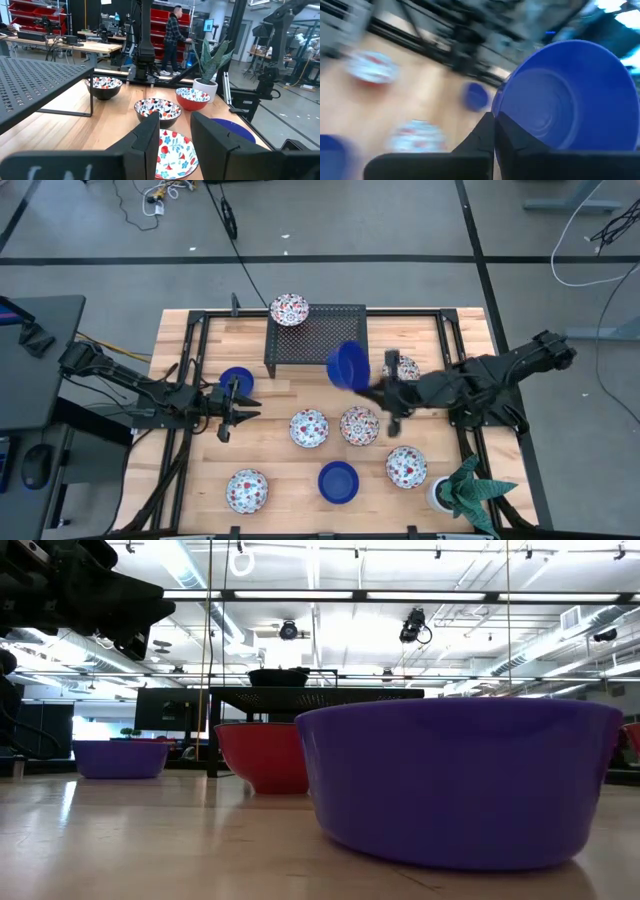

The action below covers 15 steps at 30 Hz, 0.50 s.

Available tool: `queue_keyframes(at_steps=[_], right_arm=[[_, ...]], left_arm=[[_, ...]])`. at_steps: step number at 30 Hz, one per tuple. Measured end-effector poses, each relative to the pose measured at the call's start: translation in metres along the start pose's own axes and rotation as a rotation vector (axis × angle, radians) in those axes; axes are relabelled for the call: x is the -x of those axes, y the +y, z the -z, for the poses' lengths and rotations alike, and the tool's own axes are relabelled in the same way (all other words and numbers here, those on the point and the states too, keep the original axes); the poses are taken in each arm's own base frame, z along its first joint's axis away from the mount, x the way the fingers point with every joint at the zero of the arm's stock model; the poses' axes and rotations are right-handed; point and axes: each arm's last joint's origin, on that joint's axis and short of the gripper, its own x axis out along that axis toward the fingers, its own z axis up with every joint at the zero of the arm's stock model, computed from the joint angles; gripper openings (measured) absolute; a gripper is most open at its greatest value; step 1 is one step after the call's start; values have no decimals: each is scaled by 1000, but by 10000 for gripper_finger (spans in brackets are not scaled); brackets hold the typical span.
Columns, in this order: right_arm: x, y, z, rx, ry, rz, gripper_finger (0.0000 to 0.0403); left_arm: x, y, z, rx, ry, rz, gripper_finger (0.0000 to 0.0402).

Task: Pick & Place Mini bowls
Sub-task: Put the right blue bowl on the shelf

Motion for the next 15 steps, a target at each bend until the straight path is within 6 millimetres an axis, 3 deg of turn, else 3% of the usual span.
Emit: queue_keyframes(at_steps=[6, 15], right_arm=[[-33, -31, -7, 12, 99, 184, 4], [-56, -91, -5, -128, 298, 275, 4]], left_arm=[[0, 0, 0, -1, -1, -17, 115], [0, 1, 0, -1, 1, -20, 115]])
